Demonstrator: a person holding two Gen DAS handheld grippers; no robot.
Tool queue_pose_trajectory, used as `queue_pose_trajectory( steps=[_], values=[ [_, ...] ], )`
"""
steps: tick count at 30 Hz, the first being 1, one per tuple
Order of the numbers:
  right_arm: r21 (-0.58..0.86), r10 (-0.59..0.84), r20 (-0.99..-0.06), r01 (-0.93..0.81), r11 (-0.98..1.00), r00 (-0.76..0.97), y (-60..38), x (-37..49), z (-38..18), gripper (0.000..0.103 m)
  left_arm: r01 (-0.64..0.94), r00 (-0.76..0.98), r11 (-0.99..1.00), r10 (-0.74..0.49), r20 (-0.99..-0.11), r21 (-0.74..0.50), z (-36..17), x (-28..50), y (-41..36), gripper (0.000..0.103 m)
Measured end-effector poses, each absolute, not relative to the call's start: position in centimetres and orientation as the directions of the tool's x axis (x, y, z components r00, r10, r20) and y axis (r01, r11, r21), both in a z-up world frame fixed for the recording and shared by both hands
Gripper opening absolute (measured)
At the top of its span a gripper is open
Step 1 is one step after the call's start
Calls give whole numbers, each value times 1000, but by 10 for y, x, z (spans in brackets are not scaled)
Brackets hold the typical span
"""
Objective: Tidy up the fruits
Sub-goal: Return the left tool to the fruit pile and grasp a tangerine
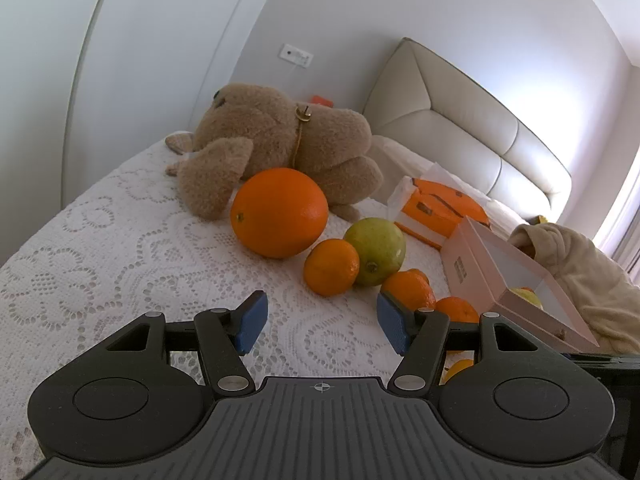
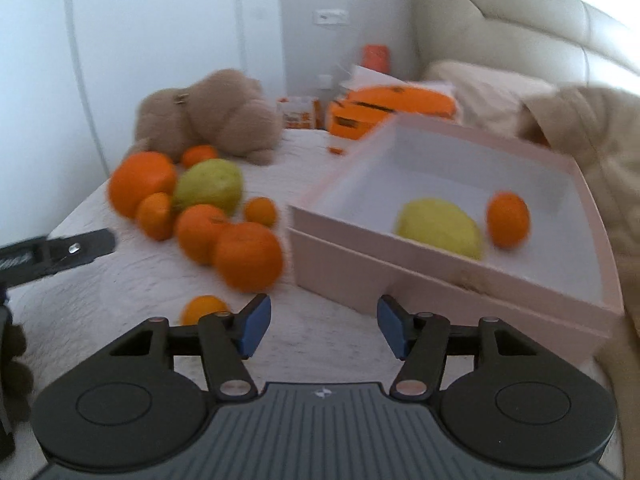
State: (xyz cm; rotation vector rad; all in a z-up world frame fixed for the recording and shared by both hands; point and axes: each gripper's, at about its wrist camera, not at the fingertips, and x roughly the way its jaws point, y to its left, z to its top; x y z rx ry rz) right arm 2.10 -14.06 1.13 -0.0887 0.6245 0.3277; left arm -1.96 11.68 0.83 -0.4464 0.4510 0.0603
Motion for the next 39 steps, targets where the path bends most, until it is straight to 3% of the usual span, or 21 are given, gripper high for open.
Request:
queue_pose_trajectory(
  steps=[7,12,19,26,30,34,39],
  values=[
    [-36,166,-608,-236,971,776,-169,21,9,59,-127,906,917,-49,-420,-379,12,-19,111,65],
    [-33,70,-590,-111,993,804,-193,21,13,59,-60,882,942,-104,-459,-330,20,-10,96,65],
    [-22,196,-567,-253,967,800,-166,7,16,61,21,857,969,-145,-495,-248,37,19,71,66],
    [-63,219,-586,-313,948,780,-142,2,0,63,10,816,980,-123,-565,-199,33,54,49,66],
    [-46,223,-585,-306,951,779,-145,-1,-5,67,-18,810,970,-129,-572,-244,26,58,55,67],
    [-35,230,-584,-308,951,778,-146,1,-6,70,-4,809,954,-173,-561,-300,23,58,62,59],
    [-40,228,-584,-309,950,779,-144,-1,-8,73,-11,803,934,-204,-560,-357,20,60,69,59]
  ],
)
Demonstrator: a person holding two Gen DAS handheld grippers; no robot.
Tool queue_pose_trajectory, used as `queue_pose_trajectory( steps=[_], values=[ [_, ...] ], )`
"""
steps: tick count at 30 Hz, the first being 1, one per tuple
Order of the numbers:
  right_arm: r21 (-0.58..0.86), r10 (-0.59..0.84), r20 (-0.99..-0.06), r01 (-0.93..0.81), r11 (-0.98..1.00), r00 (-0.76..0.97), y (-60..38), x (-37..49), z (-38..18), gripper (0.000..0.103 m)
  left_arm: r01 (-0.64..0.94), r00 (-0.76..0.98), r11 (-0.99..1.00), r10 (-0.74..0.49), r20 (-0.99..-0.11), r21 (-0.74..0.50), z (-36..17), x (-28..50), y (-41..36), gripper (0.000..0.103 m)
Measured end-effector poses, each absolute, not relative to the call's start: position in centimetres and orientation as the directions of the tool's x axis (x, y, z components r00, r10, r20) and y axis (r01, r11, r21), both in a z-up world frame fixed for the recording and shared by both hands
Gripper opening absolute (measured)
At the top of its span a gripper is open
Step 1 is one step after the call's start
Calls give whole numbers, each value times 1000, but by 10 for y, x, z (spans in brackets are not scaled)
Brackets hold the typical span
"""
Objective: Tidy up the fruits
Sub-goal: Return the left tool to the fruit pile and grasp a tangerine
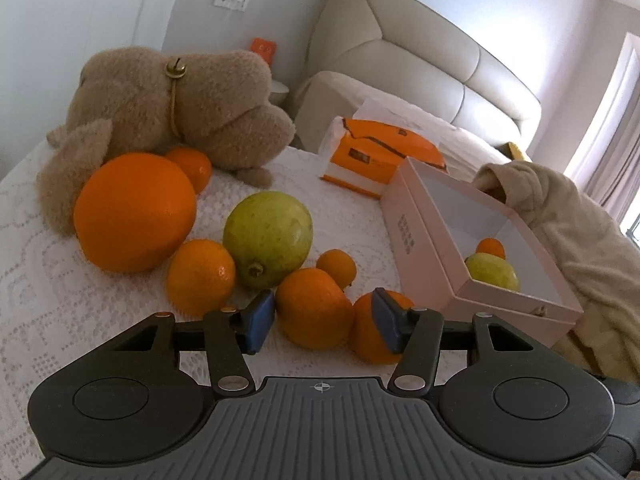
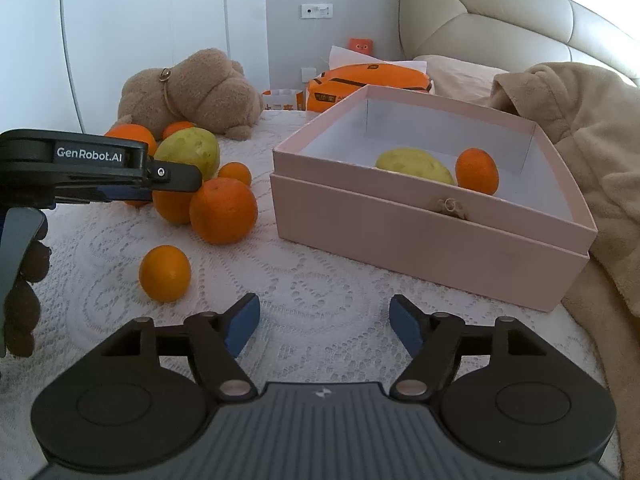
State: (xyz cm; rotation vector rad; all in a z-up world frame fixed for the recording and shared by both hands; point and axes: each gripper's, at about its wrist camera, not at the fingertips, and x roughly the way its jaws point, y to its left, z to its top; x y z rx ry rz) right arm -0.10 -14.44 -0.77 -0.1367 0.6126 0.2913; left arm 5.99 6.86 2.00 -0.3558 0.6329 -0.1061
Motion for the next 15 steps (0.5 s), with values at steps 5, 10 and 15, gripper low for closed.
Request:
queue_pose_trajectory(
  steps=[5,10,15],
  values=[
    [-45,219,-583,-300,953,782,-144,-1,-8,76,-29,805,938,-183,-564,-346,20,50,71,47],
    [-42,211,-586,-289,956,783,-144,0,-8,80,-47,800,915,-206,-564,-401,16,29,83,46],
    [-40,209,-587,-286,957,782,-144,0,-9,82,-71,800,923,-173,-575,-377,17,7,90,46]
  ],
)
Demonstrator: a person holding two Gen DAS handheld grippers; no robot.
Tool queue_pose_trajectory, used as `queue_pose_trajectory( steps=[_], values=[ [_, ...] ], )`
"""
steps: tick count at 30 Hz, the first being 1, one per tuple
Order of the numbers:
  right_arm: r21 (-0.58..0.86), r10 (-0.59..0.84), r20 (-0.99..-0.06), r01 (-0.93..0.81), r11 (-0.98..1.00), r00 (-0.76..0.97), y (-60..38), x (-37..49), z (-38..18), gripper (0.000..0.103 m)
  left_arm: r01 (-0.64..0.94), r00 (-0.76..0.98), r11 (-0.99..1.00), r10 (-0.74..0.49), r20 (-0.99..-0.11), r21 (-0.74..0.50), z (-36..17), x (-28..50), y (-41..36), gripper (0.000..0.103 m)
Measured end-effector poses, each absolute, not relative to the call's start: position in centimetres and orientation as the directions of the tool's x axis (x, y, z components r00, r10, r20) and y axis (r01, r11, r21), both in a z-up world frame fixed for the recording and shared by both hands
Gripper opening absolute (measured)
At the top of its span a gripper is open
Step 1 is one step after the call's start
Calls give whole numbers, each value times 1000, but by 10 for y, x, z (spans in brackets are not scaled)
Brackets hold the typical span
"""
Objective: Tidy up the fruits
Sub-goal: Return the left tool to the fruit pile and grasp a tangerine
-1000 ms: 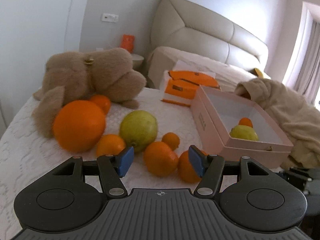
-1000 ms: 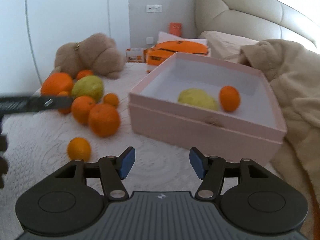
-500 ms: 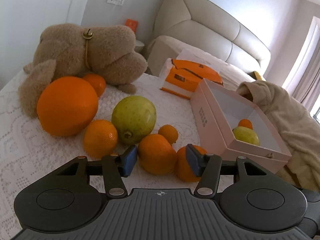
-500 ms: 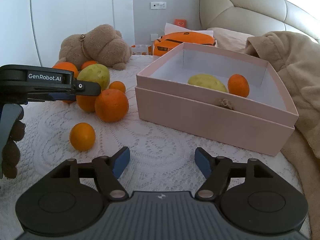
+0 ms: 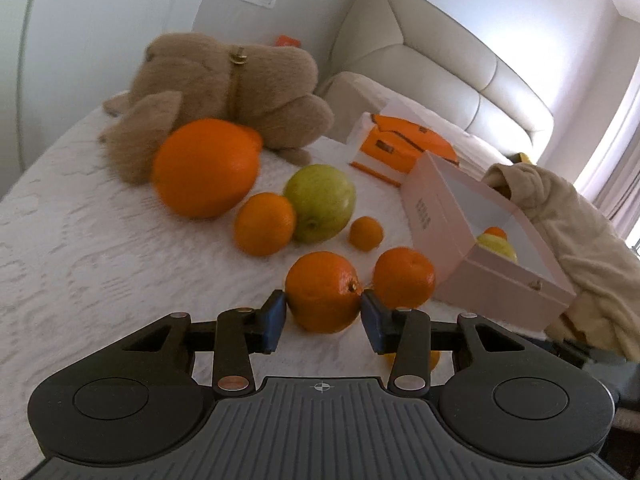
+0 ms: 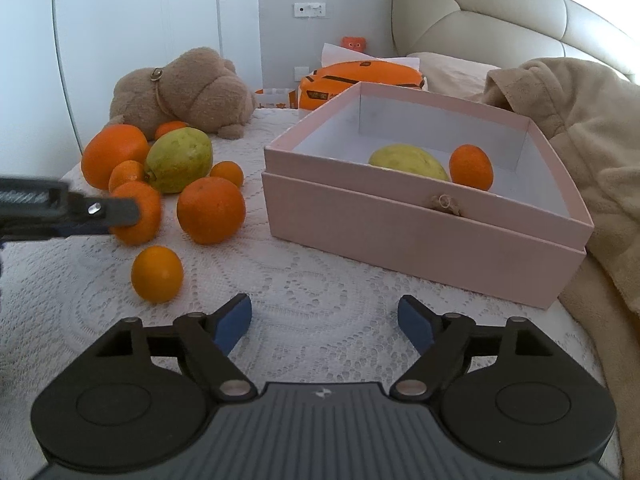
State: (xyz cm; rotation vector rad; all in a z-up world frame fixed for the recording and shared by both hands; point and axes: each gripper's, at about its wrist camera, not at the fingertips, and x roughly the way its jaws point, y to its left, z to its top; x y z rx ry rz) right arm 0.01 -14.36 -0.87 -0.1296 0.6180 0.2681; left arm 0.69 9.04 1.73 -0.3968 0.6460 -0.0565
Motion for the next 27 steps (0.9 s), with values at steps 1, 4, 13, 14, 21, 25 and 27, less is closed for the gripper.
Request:
queue_pose_trajectory(
  steps=[1,4,13,14,21,25,27],
  values=[
    [-40,209,-588,-286,957,782,-143,0,-9,82,-68,796,922,-179,-578,-380,17,5,93,46],
    [-42,208,-589,-287,957,781,-143,0,-9,83,-69,805,933,-157,-573,-353,20,-1,95,49],
    [-42,209,-589,-288,957,780,-143,0,-9,84,-40,853,987,-47,-521,-154,38,-9,77,47],
    [-42,209,-589,-288,957,780,-143,0,-9,84,-29,851,990,-47,-523,-136,38,-7,73,47],
    [-42,209,-590,-288,957,780,-143,0,-9,84,-12,841,999,-6,-542,-31,33,6,53,60],
    [-42,209,-590,-289,957,780,-143,0,-9,84,28,834,998,-51,-549,-50,33,7,51,76],
    [-42,209,-590,-288,957,780,-143,0,-9,84,15,834,998,-44,-550,-57,33,8,54,75]
  ],
)
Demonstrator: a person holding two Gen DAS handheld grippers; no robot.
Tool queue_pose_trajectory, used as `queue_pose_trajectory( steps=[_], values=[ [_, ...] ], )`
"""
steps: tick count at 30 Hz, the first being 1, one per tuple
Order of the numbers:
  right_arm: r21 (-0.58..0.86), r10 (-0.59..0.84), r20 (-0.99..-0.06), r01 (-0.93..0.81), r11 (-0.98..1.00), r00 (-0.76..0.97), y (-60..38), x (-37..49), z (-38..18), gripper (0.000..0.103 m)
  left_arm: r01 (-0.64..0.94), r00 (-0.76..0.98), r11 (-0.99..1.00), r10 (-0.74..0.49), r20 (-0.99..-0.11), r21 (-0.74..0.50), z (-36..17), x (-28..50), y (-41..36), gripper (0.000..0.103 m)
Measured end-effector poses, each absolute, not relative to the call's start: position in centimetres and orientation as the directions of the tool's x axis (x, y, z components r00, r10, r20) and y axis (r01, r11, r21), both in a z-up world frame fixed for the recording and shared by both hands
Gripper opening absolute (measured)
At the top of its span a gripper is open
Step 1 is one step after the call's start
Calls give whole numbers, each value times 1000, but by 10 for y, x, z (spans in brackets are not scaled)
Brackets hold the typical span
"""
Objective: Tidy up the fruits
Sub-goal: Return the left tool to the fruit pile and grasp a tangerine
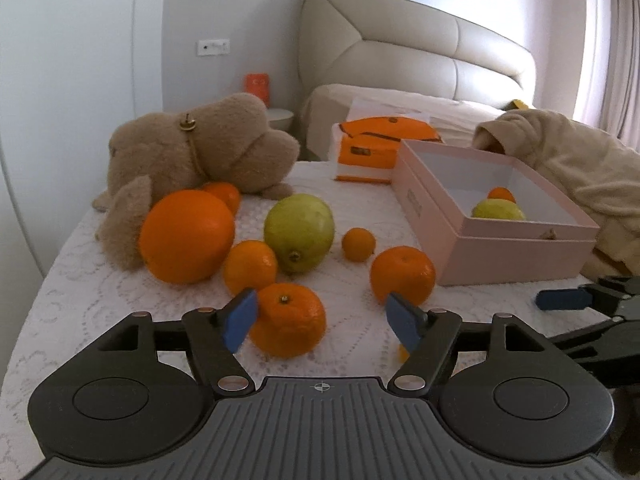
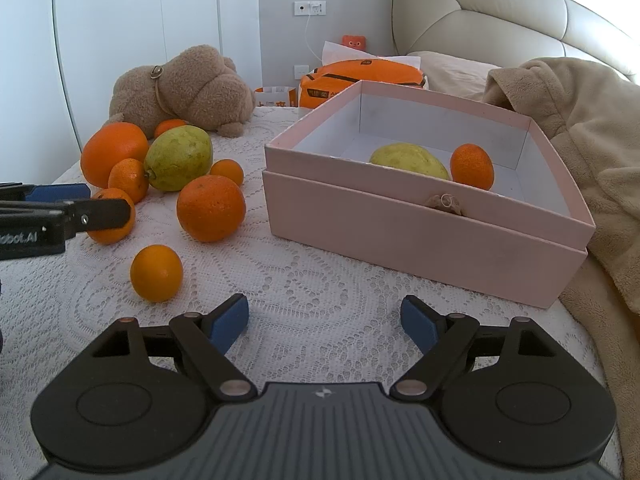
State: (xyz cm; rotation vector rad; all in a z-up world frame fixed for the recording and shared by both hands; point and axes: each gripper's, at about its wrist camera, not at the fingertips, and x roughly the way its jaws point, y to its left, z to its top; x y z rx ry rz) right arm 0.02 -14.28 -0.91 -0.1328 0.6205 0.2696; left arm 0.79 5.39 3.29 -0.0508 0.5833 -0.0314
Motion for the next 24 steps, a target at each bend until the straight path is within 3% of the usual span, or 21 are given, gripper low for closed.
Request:
queue_pose_trajectory(
  steps=[5,12,16,24],
  values=[
    [-42,209,-590,-289,956,780,-143,0,-9,84,-69,819,996,29,-573,-48,27,16,67,71],
    [-42,210,-590,-289,956,779,-143,0,-9,84,-80,803,992,9,-596,-93,19,25,77,70],
    [-42,210,-590,-289,956,779,-143,0,-8,84,-60,799,992,-19,-602,-111,13,28,77,57],
    [-43,205,-575,-280,959,792,-145,-3,-7,84,-67,842,986,-26,-538,-152,19,0,91,55]
  ],
)
